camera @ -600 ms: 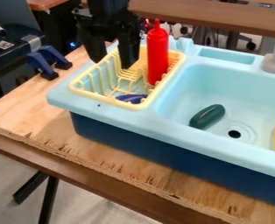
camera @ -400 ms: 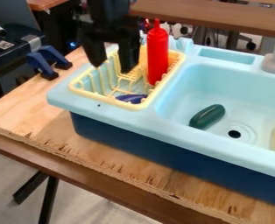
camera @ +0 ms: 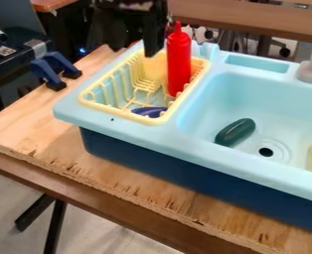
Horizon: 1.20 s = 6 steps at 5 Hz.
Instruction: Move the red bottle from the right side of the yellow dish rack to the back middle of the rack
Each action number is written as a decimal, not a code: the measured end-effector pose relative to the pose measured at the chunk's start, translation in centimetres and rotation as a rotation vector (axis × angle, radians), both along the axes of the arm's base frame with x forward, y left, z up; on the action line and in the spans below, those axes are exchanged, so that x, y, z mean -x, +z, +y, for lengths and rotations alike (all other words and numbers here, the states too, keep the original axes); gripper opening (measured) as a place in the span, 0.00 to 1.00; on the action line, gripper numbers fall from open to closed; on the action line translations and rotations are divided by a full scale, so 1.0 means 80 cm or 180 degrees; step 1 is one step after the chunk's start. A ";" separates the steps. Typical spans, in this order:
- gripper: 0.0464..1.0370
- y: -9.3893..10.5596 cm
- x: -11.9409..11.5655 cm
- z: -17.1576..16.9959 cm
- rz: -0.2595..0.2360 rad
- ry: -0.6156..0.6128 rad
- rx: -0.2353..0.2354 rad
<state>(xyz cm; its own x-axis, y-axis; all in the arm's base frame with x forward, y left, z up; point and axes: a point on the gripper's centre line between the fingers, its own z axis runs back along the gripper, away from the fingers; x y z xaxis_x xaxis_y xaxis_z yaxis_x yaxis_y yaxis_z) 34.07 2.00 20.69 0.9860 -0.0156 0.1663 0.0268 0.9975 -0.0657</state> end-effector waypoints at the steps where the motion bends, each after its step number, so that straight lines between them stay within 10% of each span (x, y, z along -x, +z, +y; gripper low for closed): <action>1: 0.97 0.012 -0.011 0.000 0.0009 -0.0088 -0.0006; 6: 0.97 0.019 -0.072 -0.025 -0.0060 -0.0335 0.0005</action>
